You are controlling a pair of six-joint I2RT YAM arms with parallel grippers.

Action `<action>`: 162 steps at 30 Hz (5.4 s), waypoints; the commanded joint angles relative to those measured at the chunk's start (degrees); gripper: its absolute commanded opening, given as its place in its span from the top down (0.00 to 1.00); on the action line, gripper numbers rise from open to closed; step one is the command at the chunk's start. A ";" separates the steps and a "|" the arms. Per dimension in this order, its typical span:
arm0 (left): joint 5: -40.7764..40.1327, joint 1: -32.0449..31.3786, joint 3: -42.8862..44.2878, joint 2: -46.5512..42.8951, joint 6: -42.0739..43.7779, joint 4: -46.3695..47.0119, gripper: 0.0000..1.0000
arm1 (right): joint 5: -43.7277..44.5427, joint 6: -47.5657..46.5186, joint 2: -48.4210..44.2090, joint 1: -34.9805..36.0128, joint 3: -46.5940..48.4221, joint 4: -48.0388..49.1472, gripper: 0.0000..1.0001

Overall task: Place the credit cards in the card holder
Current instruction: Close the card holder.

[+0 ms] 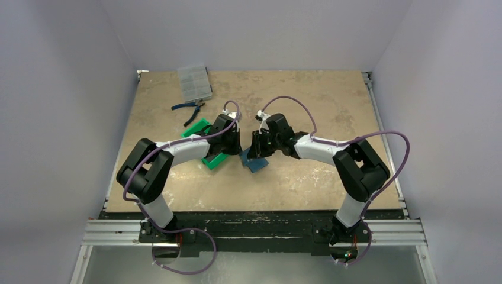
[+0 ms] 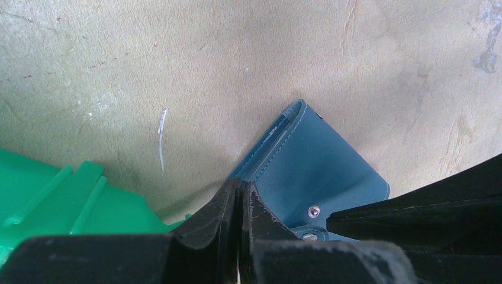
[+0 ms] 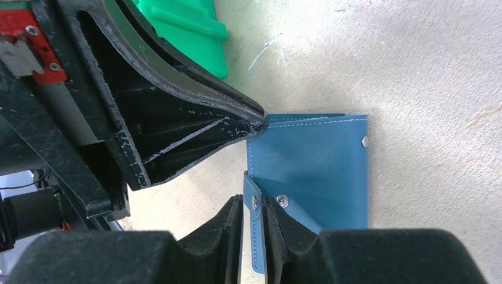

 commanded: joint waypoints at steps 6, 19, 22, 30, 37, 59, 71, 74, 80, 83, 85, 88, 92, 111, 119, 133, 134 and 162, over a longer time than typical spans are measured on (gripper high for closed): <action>1.06 0.32 -0.24 -0.09 1.42 0.93 1.00 | -1.18 -0.35 0.54 -0.05 1.07 0.99 0.74; 1.59 0.36 -0.02 -0.04 1.36 0.97 1.00 | -1.50 -0.26 1.75 -0.07 0.89 1.25 0.69; 1.68 0.31 -0.10 -0.08 1.32 0.97 1.00 | -1.59 -0.26 1.62 -0.08 0.72 1.48 0.73; 1.59 0.32 0.03 -0.02 1.53 0.88 1.00 | -1.58 -0.50 0.78 -0.05 1.03 0.56 0.96; 1.68 0.39 0.01 0.09 1.62 0.93 1.00 | -1.65 -0.83 0.80 -0.05 0.84 0.65 0.80; 1.94 0.38 0.30 0.09 1.78 0.53 1.00 | -4.01 -0.53 1.95 -0.05 0.62 1.71 0.77; 7.47 0.32 3.34 -1.32 0.13 0.07 1.00 | -1.98 -2.19 1.20 -0.05 1.09 0.65 1.00; 11.48 0.30 4.92 -1.84 -1.24 1.28 1.00 | -2.19 -1.66 0.28 -0.08 0.47 1.69 1.00; 14.67 0.36 6.14 -0.28 -3.65 3.58 1.00 | -2.69 -0.22 -0.62 -0.06 -0.56 3.11 1.00; 17.02 0.31 4.88 1.32 -4.95 6.38 1.00 | -2.56 0.40 -1.59 -0.10 -1.40 3.46 1.00; 17.70 0.32 4.06 2.56 -5.59 7.17 1.00 | -2.48 0.72 -2.26 -0.05 -1.86 3.59 1.00; 18.67 0.34 2.78 3.81 -6.17 8.78 1.00 | -2.22 1.43 -3.37 -0.06 -2.94 4.21 1.00; 20.40 0.31 2.08 6.27 -6.16 10.17 1.00 | -2.18 2.23 -3.90 -0.07 -3.85 4.98 1.00; 15.66 0.83 1.58 7.96 -0.51 5.51 1.00 | 9.93 2.60 -4.86 -0.06 -4.53 0.98 1.00; 15.38 1.01 1.68 7.65 -0.23 5.37 1.00 | 10.62 2.19 -3.45 0.03 -3.50 -2.14 1.00; 15.50 1.01 1.93 7.52 -0.23 5.37 1.00 | 11.33 1.55 -2.43 0.63 -3.75 -3.15 1.00; 15.44 1.05 1.96 7.48 -0.23 5.38 1.00 | 11.41 1.50 -2.02 0.67 -3.75 -3.31 1.00; 16.35 1.17 1.63 7.21 -0.50 5.45 1.00 | 32.47 -0.28 2.89 11.34 -3.07 -11.31 1.00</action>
